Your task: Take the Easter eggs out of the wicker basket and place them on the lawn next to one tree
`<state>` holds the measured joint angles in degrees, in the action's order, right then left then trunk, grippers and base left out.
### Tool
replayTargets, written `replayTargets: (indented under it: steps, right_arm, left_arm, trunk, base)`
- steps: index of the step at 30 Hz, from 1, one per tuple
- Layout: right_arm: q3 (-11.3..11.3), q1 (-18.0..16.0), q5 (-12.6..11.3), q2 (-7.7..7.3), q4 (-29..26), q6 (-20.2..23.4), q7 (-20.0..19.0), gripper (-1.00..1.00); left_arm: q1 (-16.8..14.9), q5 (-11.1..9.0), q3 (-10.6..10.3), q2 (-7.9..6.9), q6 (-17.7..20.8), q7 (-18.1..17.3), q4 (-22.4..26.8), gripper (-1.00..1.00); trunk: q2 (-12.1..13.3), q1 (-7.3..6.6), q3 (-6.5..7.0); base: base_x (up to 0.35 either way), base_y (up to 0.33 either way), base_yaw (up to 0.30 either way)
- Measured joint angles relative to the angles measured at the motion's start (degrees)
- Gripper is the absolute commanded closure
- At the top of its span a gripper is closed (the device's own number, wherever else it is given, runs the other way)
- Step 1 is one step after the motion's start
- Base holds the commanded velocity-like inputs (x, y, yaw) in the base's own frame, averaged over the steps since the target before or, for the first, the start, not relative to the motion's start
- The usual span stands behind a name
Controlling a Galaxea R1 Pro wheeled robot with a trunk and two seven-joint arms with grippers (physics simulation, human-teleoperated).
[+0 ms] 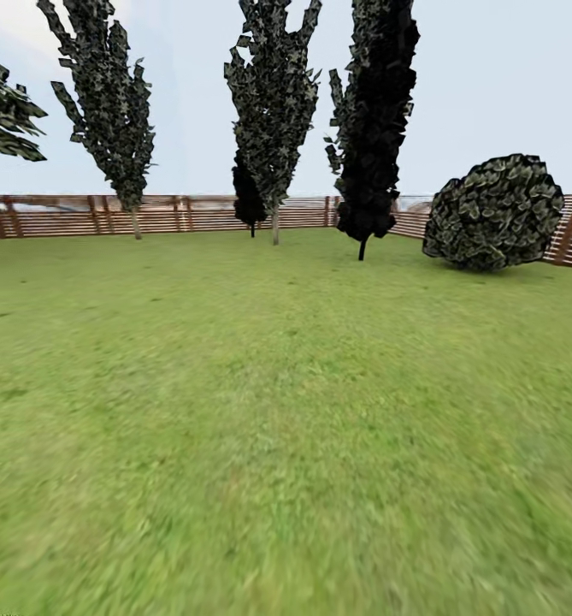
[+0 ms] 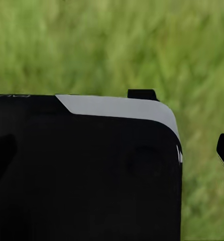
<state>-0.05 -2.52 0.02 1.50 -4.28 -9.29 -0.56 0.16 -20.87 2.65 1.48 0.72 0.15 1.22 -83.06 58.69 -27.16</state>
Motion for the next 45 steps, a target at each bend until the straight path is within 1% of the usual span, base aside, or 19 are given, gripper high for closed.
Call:
replayTargets:
  steps: [25,27,28,30,31,33,37,45]
  right_arm:
    - [-0.08,0.00,-0.09,0.00,0.01,-0.08,0.00,-1.00]
    - [-0.09,0.00,-0.09,0.00,0.01,-0.08,0.00,-1.00]
    - [-0.09,0.00,-0.09,0.00,0.01,-0.08,0.00,-1.00]
    - [-0.09,0.00,-0.09,0.00,0.01,-0.08,0.00,-1.00]
    - [-0.09,0.00,-0.09,0.00,0.01,-0.08,0.00,-1.00]
    - [-0.09,0.00,-0.09,0.00,0.01,-0.08,0.00,-1.00]
    - [-0.09,0.00,-0.09,0.00,0.01,-0.08,0.00,-1.00]
    - [-0.11,0.00,-0.09,0.00,0.01,-0.08,0.00,-1.00]
  left_arm:
    - [0.00,-0.11,0.03,-0.03,0.00,-0.07,0.00,-1.00]
    - [0.00,-0.83,0.10,-0.06,0.00,-0.07,0.00,-1.00]
    - [0.00,-1.83,0.15,-0.07,0.00,-0.04,0.00,-1.00]
    - [0.00,-3.02,0.18,-0.05,0.00,-0.01,0.00,-1.00]
    - [0.00,-4.04,0.20,-0.03,0.00,0.02,0.00,-1.00]
    - [0.00,-4.96,0.21,-0.01,0.00,0.05,0.00,-1.00]
    - [0.00,-5.68,0.22,0.00,0.00,0.05,0.00,-1.00]
    - [0.00,-5.92,0.23,0.00,0.00,0.01,0.00,-1.00]
  trunk:
    - [0.00,0.00,0.00]
    - [0.00,0.00,0.00]
    - [0.00,0.00,0.00]
    - [0.00,0.00,0.00]
    - [0.00,0.00,0.00]
    - [0.00,0.00,0.00]
    - [0.00,0.00,0.00]
    - [0.00,0.00,0.00]
  base:
    - [0.313,0.203,0.283]
    - [0.301,0.224,0.285]
    - [0.301,0.224,0.285]
    - [0.301,0.224,0.286]
    - [0.301,0.224,0.286]
    - [0.300,0.224,0.286]
    - [0.300,0.224,0.286]
    - [0.300,0.224,0.286]
